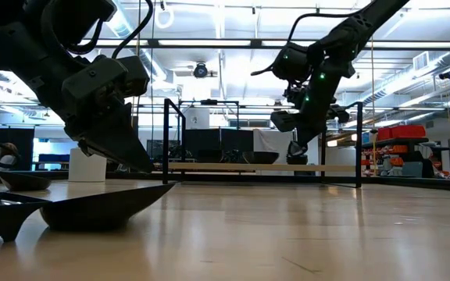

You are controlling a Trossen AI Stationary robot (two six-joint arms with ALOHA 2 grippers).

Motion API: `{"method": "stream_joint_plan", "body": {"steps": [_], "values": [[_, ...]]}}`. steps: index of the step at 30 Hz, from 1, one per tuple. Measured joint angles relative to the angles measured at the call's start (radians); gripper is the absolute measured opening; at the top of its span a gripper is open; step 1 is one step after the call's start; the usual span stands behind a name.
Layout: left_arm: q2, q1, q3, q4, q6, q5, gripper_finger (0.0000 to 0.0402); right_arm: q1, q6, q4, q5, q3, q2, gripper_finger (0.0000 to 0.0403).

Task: Pick & Place Mini shaped plates
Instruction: Stack the black teardrop shaped bowl on top of the other black teardrop shaped bowl on the shelf

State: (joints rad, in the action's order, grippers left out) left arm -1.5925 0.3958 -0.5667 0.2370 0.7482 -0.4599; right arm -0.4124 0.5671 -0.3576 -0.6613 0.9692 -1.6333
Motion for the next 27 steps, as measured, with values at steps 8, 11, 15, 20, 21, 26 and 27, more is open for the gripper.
{"method": "stream_joint_plan", "body": {"steps": [8, 11, 15, 20, 21, 26, 27], "values": [[0.0, 0.0, 0.0, 0.0, 0.0, 0.0, 0.0012, -0.006, 0.0, 0.016, 0.0, 0.0, 0.0, 0.0037], [0.0, 0.0, 0.0, 0.0, 0.0, 0.0, 0.0012, -0.006, -0.007, 0.019, -0.001, 0.0, 0.0, 0.006], [0.0, 0.0, 0.0, 0.0, 0.0, 0.0, 0.0012, -0.006, -0.077, 0.042, 0.017, 0.0, 0.0, 0.0099], [0.0, 0.0, 0.0, 0.0, 0.0, -0.009, 0.0012, -0.006, -0.168, 0.057, 0.073, 0.0, 0.0, 0.0134], [0.0, 0.0, 0.0, 0.0, 0.0, -0.011, 0.0012, -0.006, -0.184, 0.056, 0.116, 0.0, 0.0, 0.0135], [0.0, 0.0, 0.0, 0.0, 0.0, -0.011, 0.0012, -0.005, -0.178, 0.032, 0.254, 0.0, 0.0, 0.0115], [0.0, 0.0, 0.0, 0.0, 0.0, -0.011, 0.0012, -0.005, -0.165, 0.021, 0.254, 0.0, 0.0, 0.0106]]}}
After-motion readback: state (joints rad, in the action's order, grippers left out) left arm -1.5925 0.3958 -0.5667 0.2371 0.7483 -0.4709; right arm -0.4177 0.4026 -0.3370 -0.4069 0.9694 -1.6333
